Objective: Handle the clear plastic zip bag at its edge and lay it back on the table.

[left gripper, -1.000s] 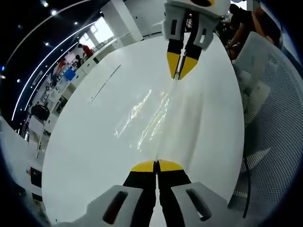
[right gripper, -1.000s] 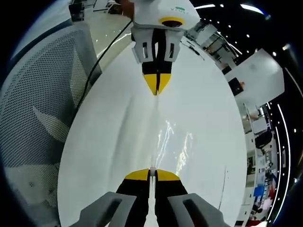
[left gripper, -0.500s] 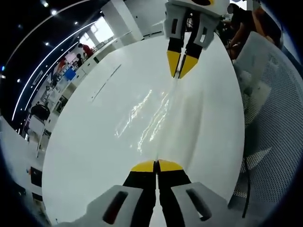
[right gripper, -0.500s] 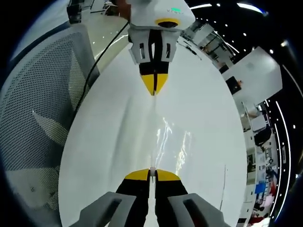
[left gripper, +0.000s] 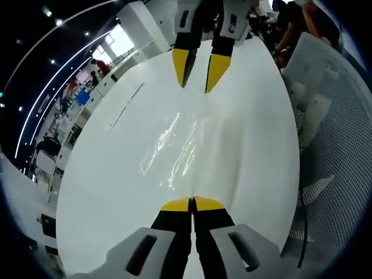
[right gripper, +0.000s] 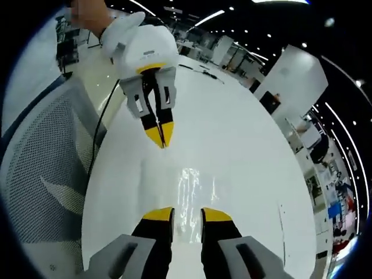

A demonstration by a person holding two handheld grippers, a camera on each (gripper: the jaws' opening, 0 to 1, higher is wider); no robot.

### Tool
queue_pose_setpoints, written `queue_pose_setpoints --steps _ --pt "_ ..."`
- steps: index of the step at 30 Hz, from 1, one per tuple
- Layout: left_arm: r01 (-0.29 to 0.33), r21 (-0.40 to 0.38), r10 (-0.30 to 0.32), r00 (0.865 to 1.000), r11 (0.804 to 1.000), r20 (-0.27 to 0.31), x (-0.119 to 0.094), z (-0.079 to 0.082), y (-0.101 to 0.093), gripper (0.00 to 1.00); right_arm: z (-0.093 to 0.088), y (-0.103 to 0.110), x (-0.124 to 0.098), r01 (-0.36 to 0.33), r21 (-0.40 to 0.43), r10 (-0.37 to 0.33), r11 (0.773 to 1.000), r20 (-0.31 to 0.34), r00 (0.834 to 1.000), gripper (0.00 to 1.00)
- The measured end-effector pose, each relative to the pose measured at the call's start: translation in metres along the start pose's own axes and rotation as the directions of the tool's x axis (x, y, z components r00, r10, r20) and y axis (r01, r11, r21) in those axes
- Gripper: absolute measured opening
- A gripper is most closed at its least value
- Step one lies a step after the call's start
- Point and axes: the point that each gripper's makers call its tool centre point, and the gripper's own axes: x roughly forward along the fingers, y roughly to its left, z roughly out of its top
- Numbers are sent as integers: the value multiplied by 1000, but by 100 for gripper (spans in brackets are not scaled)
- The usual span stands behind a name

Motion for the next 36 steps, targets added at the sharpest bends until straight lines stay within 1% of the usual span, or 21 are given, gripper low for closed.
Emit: queue_pose_setpoints --steps 1,3,6,10,16,23,28,36 --pt "0 2 0 1000 1000 0 0 0 0 0 1 -1 0 -1 12 1 1000 5 1000 21" --pt "-1 5 1 1000 1000 1 -1 1 0 0 2 -3 1 3 24 -3 1000 7 1000 23" --pt "-3 4 3 1000 1000 3 -3 3 1 0 1 -2 4 1 24 -1 1000 1 1000 23" --pt "-5 7 5 1000 1000 5 -1 4 3 0 5 -1 6 0 13 0 1000 3 1000 23" --pt "-3 16 3 1000 1000 11 -2 8 1 0 7 -3 11 -6 7 6 1000 -5 1000 23" --pt "-4 35 4 1000 999 10 -3 7 -1 0 8 -4 19 -16 3 16 1000 -10 1000 23" --pt "-3 42 2 1000 999 9 -2 6 -3 0 8 0 22 -32 -3 32 999 -15 999 23" --pt "-2 51 1 1000 999 7 -5 5 -5 0 3 8 27 -64 -14 64 998 -32 997 23"
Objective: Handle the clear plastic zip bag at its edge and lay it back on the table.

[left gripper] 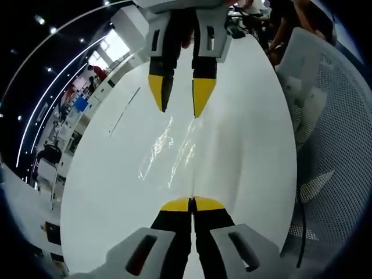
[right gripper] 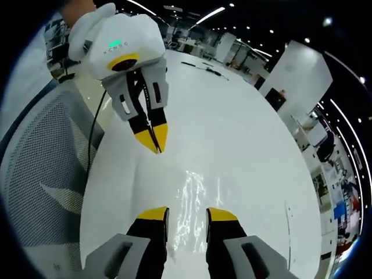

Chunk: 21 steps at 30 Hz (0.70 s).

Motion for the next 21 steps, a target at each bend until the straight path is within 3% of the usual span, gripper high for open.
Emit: queue_pose_setpoints --steps 21 --pt "-2 12 2 1000 1000 11 -2 3 -1 0 -11 24 12 -80 23 80 997 -28 996 21"
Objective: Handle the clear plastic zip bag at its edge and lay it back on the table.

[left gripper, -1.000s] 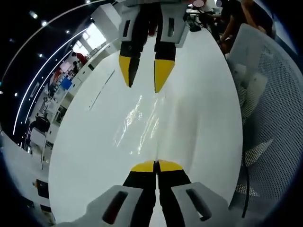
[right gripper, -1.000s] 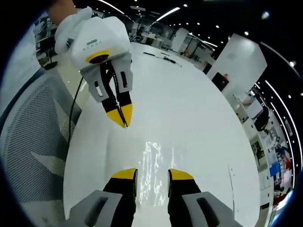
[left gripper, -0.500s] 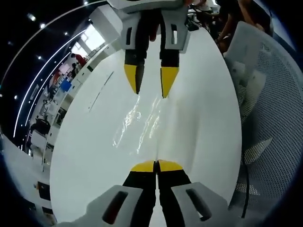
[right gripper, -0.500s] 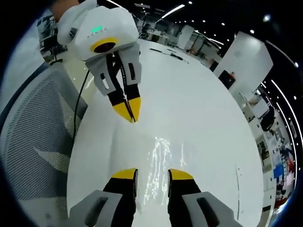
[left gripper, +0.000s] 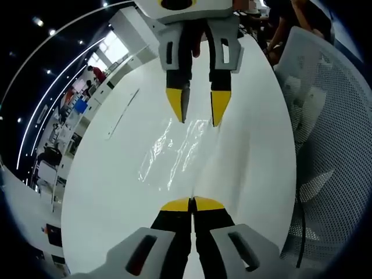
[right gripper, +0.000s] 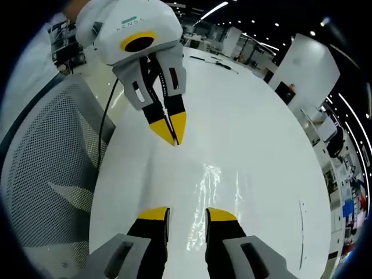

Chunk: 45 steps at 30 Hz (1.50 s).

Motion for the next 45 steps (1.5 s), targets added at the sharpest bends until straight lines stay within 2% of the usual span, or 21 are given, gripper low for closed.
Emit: queue_pose_setpoints --steps 8,19,24,27,42,45 --pt "0 -1 0 1000 1000 8 -1 5 0 0 -3 5 12 -10 18 10 1000 -7 1000 20" --pt "8 -5 -7 1000 1000 15 -2 10 -3 0 -8 11 20 -1 38 2 999 -24 1000 13" --pt "9 -6 -9 1000 1000 16 -1 11 -4 0 -10 13 23 0 60 1 998 -26 1000 7" --pt "11 -15 -11 1000 1000 20 0 12 -5 0 -10 14 24 -5 62 6 998 -25 1000 0" --pt "16 -42 -15 1000 999 28 -1 12 -5 0 -10 13 24 1 64 0 998 -24 1000 0" --pt "4 -90 1 998 996 56 -4 15 0 12 -12 11 25 9 72 -7 997 -31 999 0"
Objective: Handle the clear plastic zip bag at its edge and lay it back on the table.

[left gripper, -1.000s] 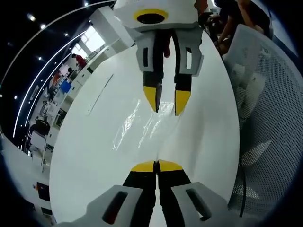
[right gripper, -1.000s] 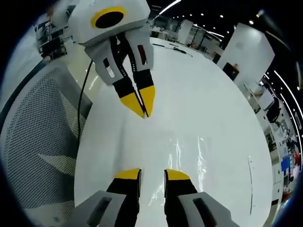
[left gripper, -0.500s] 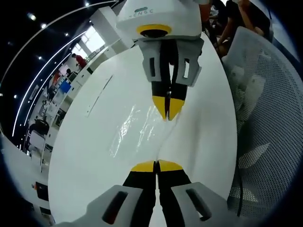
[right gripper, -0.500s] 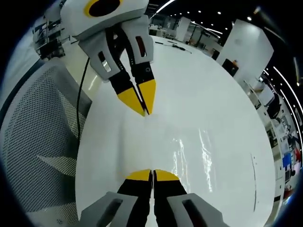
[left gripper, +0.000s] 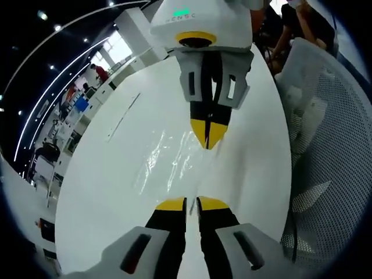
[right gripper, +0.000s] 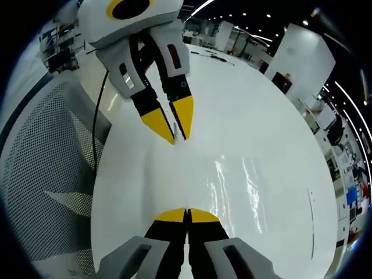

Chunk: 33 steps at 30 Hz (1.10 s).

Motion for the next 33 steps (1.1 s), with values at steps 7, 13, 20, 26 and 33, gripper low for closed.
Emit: queue_pose_setpoints --steps 7,13,20,26,33 --pt "2 -59 -2 1000 998 5 -3 -4 1 29 3 -2 -1 8 21 -8 1000 3 1000 0" --pt "-1 -69 2 1000 998 6 -4 -5 -2 33 3 -4 -1 10 31 -10 999 5 1000 0" --pt "-16 -96 17 1000 995 10 -3 -7 0 37 3 -6 -1 14 42 -14 999 8 1000 0" --pt "-32 -115 36 999 993 28 -4 -4 0 39 4 -8 -1 21 61 -21 998 9 1000 0" --pt "-28 -110 32 999 994 38 -9 3 -12 38 4 -8 -1 24 71 -25 997 9 1000 0"
